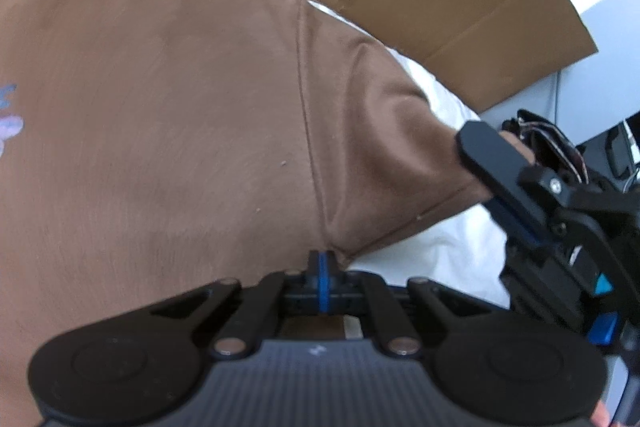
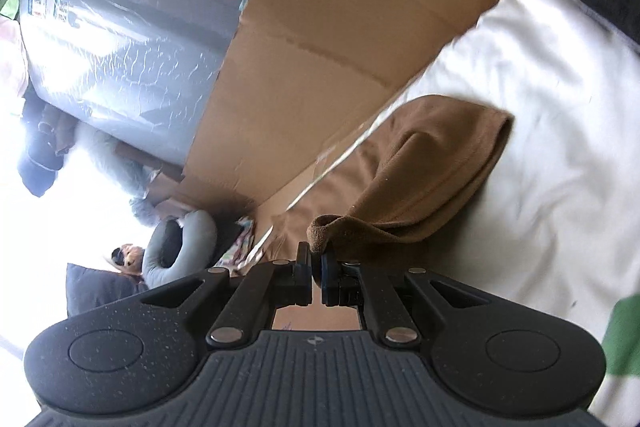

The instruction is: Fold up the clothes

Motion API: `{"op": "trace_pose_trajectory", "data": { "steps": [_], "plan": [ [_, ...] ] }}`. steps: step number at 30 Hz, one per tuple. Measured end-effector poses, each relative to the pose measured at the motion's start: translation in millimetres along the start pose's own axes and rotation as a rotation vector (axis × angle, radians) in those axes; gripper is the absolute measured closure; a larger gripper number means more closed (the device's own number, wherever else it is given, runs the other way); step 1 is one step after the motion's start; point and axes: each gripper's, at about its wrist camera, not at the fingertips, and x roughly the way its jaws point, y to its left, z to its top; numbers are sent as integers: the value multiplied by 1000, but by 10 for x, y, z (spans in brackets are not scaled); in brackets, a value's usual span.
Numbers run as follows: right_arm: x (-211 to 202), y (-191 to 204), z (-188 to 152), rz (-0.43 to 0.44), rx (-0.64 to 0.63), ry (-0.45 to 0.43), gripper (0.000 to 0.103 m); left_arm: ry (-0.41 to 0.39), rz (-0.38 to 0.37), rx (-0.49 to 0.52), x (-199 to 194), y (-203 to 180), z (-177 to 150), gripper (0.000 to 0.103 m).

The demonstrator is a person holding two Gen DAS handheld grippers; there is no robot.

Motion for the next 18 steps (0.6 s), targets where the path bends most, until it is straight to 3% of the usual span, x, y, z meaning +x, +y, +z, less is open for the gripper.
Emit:
{"op": "trace_pose_trajectory", "data": {
  "steps": [6,10,12,13,16,18],
  "plan": [
    [88,-19,-122,24,40,43,101,-21,-16,-26,-43,72,-59,101],
    [158,33,-153,21,16,83,98,5,-3,8,-110,59,-61,101],
    [147,52,-148,20,11,87,96,31,-3,46,-188,56,-59,97],
    [135,62,-145,22,10,86,92,42,-4,69,-240,56,-56,92],
    [63,57,-140,29,8,84,66,66,9,147,-440,76,-18,83],
    [23,61,-148,22,-8,89,63,78,38,206,-569,79,29,81]
  ]
}}
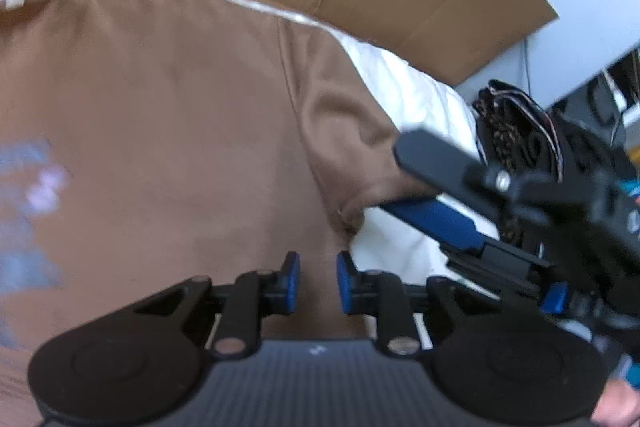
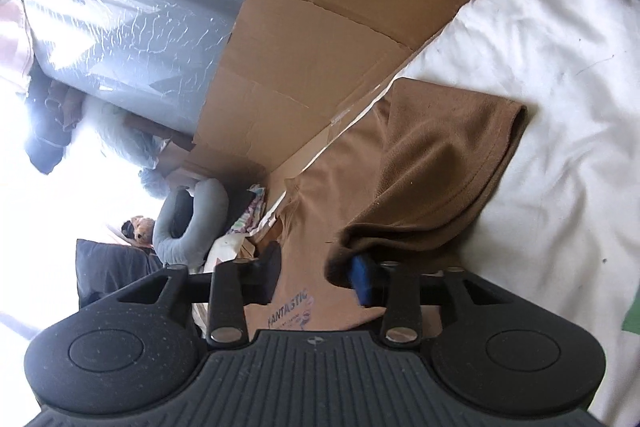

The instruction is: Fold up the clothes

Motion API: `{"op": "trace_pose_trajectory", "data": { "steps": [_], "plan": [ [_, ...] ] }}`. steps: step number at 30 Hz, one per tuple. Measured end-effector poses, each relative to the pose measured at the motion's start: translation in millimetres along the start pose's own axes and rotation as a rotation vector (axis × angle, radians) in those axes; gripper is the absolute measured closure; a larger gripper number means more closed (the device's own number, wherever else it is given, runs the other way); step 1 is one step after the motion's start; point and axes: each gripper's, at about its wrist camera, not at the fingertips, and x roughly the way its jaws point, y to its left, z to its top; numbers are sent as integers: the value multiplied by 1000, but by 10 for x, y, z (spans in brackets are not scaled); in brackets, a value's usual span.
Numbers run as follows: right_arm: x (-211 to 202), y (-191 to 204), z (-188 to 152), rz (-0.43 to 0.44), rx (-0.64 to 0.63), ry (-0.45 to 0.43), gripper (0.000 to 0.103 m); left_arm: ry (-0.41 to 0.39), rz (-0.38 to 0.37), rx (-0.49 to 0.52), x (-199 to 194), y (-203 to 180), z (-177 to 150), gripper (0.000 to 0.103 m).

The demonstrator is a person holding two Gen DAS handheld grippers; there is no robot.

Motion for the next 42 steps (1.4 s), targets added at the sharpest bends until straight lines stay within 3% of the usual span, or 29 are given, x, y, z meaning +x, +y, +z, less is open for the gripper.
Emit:
{"op": "trace_pose_trajectory", "data": {
  "steps": [4,9,15,19,24,30,39,42],
  "plan": [
    [-65,-37,-47,-12,0,5,61,23,71,108,-220,-37,83,67],
    [-183,-126,-140,-42,22,-1,60,26,116,228,-248,-175,181,61],
    [-252,-248,-227,-124,22,-13,60,62,140,382,-36,-464,119,59],
    [-253,-267,-249,-213,-36,-15,60,45,200,464,28,-534,7,59],
    [-185,-316,-270,-260,-77,6,60,20,252,511,127,-548,-85,59],
    [-54,-327,-278,-303,-132,34,60,1,278,489,171,-486,-53,59],
    [148,-277,-256,-335,-218,53,59,-51,283,580,142,-563,17,59],
    [194,-245,-253,-346,-265,58,60,-57,274,592,170,-576,46,65]
  ]
}}
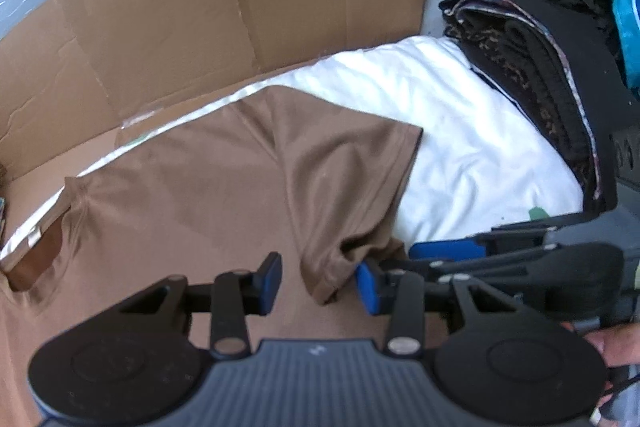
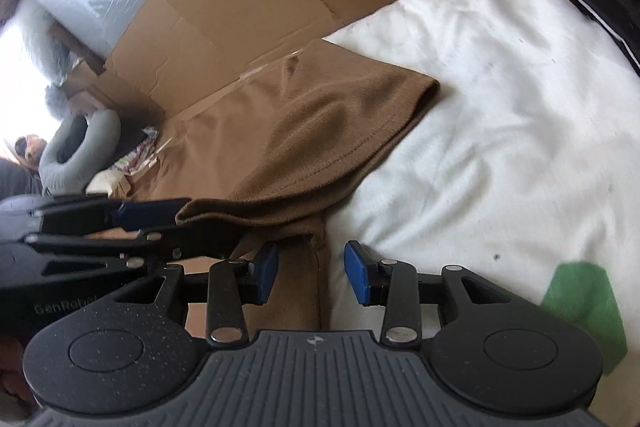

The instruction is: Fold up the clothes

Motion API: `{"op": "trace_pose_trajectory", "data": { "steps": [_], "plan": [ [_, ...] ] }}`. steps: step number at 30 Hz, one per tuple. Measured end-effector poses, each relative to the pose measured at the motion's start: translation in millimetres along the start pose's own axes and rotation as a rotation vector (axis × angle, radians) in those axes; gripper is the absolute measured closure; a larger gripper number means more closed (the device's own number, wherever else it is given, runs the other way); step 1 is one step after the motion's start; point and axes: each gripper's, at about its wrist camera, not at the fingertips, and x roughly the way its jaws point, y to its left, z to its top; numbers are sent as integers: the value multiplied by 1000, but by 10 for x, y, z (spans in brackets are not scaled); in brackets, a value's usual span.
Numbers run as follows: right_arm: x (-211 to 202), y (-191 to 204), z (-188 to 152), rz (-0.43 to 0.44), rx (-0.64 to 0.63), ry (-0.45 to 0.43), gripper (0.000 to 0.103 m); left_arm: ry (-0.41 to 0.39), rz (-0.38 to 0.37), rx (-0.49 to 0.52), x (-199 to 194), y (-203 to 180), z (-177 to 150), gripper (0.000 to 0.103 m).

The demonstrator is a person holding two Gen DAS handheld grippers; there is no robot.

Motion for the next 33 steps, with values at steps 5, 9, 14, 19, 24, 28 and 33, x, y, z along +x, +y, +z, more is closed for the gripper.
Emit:
{"op": "trace_pose_trajectory", "data": {
  "steps": [5,9,14,19,24,28,33],
  "plan": [
    [8,41,-13,-10,-72,-6,61,-16,-16,11,15,6,58,74],
    [-13,30,-29,-45,-83,-11,77,-19,-36,19,-16,18,79,91],
    [-33,-101,-20,-19,-50,-10,88,-36,-37,-40,-149,122,72,95],
    [-41,-98,-35,-25,-52,-18,88,-43,-30,-118,-280,264,49,96],
    [-41,-84,-29,-29,-58,-17,88,-30,-36,-207,-355,372,-31,96],
    [-46,-99,-20,-24,-54,-16,88,-1,-35,-319,-347,432,-173,96],
    [-40,-97,-22,-23,-53,-17,89,29,-39,-407,-287,448,-337,97]
  ]
}}
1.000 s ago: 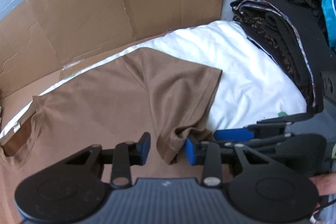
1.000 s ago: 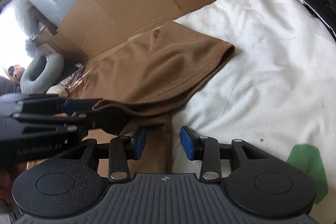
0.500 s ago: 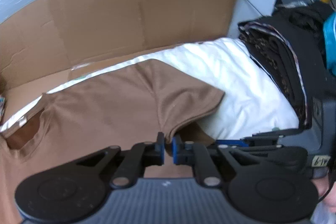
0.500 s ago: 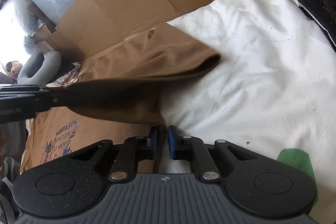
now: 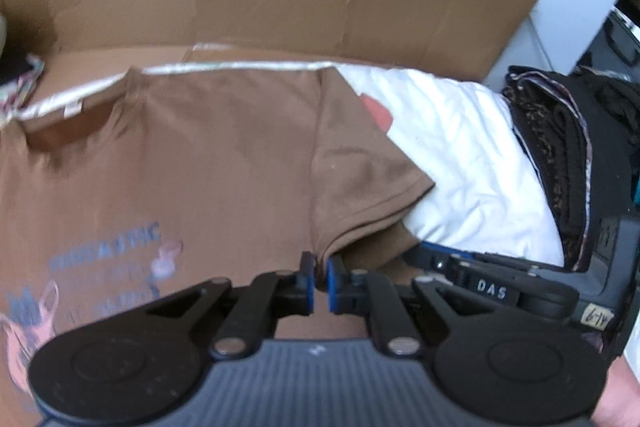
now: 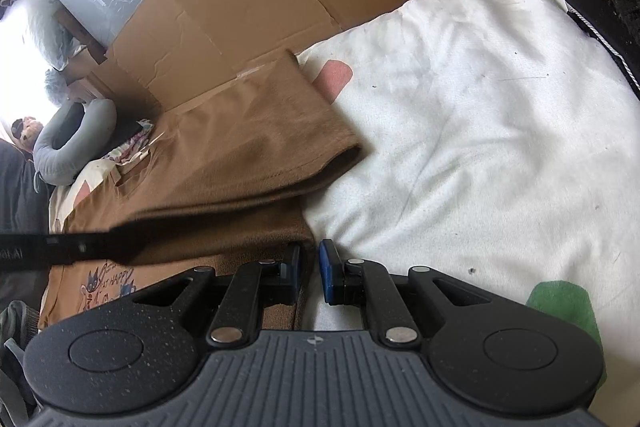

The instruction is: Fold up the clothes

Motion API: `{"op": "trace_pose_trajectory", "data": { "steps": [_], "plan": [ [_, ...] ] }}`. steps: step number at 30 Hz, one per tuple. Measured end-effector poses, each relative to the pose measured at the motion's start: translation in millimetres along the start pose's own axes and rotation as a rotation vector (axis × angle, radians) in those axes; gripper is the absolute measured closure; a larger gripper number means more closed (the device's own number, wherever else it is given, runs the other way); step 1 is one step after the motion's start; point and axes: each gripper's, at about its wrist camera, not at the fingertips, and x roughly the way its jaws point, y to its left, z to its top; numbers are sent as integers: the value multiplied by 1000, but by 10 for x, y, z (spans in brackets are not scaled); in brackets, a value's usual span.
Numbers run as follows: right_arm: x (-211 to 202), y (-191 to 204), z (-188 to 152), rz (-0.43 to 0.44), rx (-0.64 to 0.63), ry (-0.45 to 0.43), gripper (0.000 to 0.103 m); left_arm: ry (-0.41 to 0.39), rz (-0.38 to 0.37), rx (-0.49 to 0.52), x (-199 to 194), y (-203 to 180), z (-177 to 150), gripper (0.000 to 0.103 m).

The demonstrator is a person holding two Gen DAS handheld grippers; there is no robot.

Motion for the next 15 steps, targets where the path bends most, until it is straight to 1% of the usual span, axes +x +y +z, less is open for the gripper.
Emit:
{"op": "trace_pose_trajectory", "data": {
  "steps": [4,7,9,11,13,15],
  "plan": [
    [-1,-7,-4,0,0,0,89,26,4,-35,87,61,-87,97],
    [-6,-19,-7,3,3,-1,89,62,8,-49,178,105,-143,96],
    [-9,-30,-4,6,14,0,89,103,23,-35,230,115,-175,95],
    [-13,-40,2,10,27,3,89,145,61,15,251,103,-202,91],
    [-27,-54,16,15,44,11,88,153,70,41,207,128,-222,90],
    [-57,-87,20,22,71,16,88,141,79,47,139,165,-196,90]
  ]
}}
